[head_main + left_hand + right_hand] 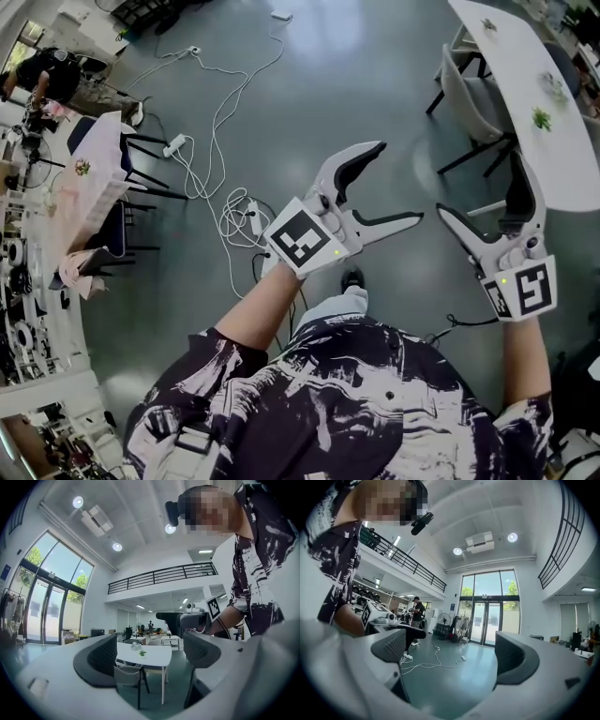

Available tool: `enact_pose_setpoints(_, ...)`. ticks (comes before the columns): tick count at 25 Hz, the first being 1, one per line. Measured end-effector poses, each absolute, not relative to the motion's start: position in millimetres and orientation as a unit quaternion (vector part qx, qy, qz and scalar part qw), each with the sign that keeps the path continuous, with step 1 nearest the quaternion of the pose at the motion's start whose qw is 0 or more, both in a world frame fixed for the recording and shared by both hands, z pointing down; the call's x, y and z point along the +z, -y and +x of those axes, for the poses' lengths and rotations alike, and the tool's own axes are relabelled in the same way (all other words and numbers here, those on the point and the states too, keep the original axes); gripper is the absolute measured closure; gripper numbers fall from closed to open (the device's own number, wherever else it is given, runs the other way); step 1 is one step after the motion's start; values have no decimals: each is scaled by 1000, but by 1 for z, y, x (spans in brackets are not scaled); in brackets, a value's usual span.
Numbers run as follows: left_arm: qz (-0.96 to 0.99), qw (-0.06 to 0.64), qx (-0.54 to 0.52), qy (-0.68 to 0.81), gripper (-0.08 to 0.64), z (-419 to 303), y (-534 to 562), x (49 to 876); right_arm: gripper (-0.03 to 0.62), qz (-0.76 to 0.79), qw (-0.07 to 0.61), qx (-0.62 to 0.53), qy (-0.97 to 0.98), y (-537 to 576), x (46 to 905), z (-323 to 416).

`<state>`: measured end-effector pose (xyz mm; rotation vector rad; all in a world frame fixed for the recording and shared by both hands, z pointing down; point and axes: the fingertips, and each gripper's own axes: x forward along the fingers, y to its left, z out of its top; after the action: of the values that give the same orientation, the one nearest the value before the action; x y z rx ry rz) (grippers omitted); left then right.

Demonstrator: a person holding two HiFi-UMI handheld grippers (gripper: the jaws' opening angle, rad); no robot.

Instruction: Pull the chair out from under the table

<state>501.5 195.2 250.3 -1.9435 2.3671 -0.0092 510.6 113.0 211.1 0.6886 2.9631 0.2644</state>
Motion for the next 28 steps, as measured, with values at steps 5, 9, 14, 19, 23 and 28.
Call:
enact_pose_setpoints(5,-629,43,-3,-776,138,442,-216,247,44,232,50,94,-967,-134,204,450)
enact_pose_setpoints(9,-621,36,1,-783,138,399,-220,243,44,240,57,94,-965,-136,193,401)
enact_pose_setpoints(14,-613,34,0,-789,138,337,-219,238,44,253,62,96,-961,-137,185,334)
enact_pose_setpoints(19,-604,31,-15,-796,138,204,-187,272,44,273,75,84,-955,-109,217,195)
enact_pose_setpoints(23,-605,20,-20,-796,138,107,-162,291,44,276,80,72,-955,-86,234,95)
enact_pose_setpoints(28,-620,18,-26,-784,138,38,-126,288,44,270,72,64,-958,-53,236,27)
